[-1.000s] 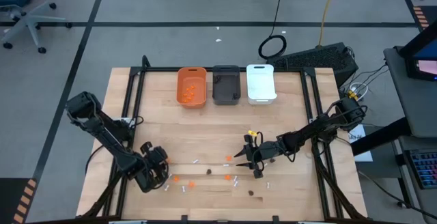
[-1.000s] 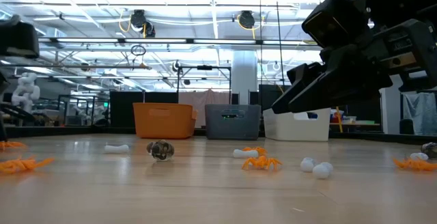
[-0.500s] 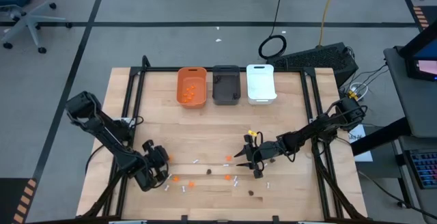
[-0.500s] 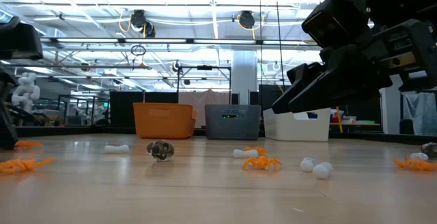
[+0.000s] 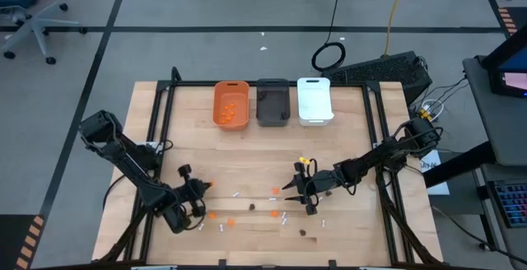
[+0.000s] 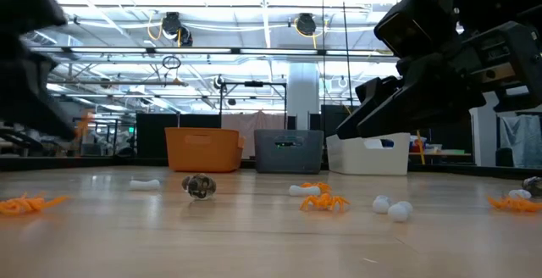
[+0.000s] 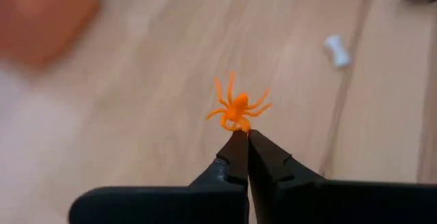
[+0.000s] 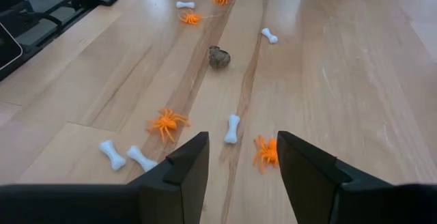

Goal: Sort Halloween decoration
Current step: Put the orange spider toy into the orange bin

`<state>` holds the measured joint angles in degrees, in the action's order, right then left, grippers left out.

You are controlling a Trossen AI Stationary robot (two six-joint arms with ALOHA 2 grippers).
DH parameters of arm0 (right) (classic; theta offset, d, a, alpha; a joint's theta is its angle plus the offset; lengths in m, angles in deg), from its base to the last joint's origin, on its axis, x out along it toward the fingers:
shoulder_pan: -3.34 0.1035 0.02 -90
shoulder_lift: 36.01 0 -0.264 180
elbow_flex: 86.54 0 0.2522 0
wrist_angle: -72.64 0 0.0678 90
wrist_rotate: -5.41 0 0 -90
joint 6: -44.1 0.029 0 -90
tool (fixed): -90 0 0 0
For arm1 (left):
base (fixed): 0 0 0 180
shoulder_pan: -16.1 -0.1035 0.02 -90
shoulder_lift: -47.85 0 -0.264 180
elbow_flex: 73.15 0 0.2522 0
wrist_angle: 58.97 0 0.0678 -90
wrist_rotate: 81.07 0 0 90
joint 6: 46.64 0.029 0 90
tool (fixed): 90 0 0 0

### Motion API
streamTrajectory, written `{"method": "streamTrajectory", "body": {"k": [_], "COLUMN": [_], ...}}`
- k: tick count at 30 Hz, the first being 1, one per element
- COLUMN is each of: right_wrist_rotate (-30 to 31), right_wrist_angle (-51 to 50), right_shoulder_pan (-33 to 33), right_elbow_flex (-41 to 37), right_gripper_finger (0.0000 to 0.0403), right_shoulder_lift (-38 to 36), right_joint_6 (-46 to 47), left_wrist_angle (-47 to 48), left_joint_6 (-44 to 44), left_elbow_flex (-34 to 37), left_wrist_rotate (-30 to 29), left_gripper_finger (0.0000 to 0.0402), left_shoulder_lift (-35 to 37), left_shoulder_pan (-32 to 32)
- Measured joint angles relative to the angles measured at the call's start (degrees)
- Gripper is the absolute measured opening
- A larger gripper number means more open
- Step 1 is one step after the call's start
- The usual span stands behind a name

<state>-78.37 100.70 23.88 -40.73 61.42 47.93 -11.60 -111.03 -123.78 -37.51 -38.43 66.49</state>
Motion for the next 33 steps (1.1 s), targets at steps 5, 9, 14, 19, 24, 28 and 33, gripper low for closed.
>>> {"method": "streamTrajectory", "body": {"k": [5,9,14,19,24,28,33], "right_wrist_rotate": [0.00,0.00,0.00,0.00,0.00,0.00,0.00], "right_wrist_angle": [0.00,0.00,0.00,0.00,-0.02,-0.02,-0.02], "right_shoulder_pan": [0.00,0.00,0.00,-0.02,-0.02,-0.02,-0.02], "right_elbow_flex": [0.00,0.00,0.00,0.00,0.00,0.00,0.00], "right_gripper_finger": [0.0157,0.0157,0.0157,0.0157,0.0157,0.0157,0.0157], "right_shoulder_lift": [0.00,0.00,0.00,0.00,0.00,0.00,0.00], "right_joint_6": [0.00,0.00,0.00,0.00,0.00,0.00,0.00], "left_wrist_angle": [-0.20,-0.20,-0.47,-3.30,-4.44,-4.78,-8.36], "left_joint_6": [20.57,31.90,46.13,58.24,60.83,60.75,60.36], "left_elbow_flex": [-2.95,-4.43,-5.71,-5.77,-5.77,-5.77,-5.77], "left_wrist_rotate": [-7.10,-13.09,-16.07,-19.96,-21.33,-21.61,-21.81], "left_gripper_finger": [0.0000,0.0000,0.0000,0.0000,0.0000,0.0000,0.0000], "left_shoulder_lift": [0.00,0.02,0.02,0.04,0.04,0.07,0.07], "left_shoulder_pan": [-0.22,-1.01,-2.59,-3.89,-5.17,-5.46,-5.46]}}
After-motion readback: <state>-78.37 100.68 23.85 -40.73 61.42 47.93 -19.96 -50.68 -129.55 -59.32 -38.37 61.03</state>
